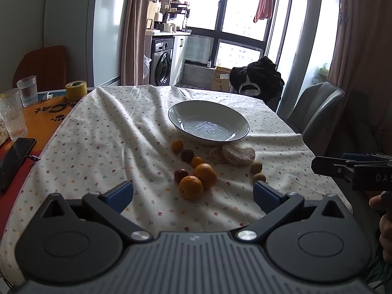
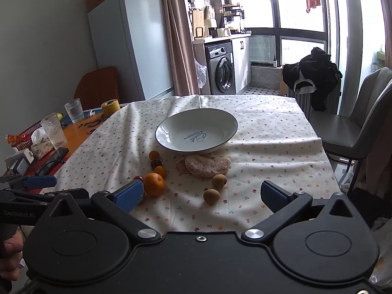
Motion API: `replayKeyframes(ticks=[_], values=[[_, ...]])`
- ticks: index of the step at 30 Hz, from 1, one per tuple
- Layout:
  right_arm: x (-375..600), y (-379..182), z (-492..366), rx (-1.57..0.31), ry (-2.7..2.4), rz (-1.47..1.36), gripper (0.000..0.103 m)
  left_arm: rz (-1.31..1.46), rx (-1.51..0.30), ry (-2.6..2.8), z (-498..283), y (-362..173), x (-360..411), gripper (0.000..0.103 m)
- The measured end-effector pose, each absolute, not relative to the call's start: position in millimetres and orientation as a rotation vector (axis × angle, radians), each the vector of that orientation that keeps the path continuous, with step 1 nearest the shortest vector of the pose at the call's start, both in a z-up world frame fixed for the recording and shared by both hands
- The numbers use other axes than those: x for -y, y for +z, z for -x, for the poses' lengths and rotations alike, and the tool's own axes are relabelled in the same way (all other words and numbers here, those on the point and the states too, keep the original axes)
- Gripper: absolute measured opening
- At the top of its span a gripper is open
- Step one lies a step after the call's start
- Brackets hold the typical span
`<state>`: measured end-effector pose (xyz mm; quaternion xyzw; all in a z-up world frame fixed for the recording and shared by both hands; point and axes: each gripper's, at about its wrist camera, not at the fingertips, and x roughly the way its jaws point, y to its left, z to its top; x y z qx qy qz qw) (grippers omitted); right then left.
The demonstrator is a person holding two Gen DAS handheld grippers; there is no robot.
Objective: Organize fruits
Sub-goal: 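Move both tools toward the loose fruit beside the white bowl, then grasp a large orange with the left tool while the right tool grasps a kiwi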
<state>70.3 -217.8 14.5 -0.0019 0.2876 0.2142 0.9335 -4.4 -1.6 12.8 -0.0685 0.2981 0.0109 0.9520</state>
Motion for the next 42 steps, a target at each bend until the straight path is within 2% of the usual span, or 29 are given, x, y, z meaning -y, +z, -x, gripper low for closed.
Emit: replayKeyframes(ticks=[42], values=[[223,7,-77,-0.593,0.437,0.001,0.103,0.133,-0.558,0.017,8,14,2,0.103]])
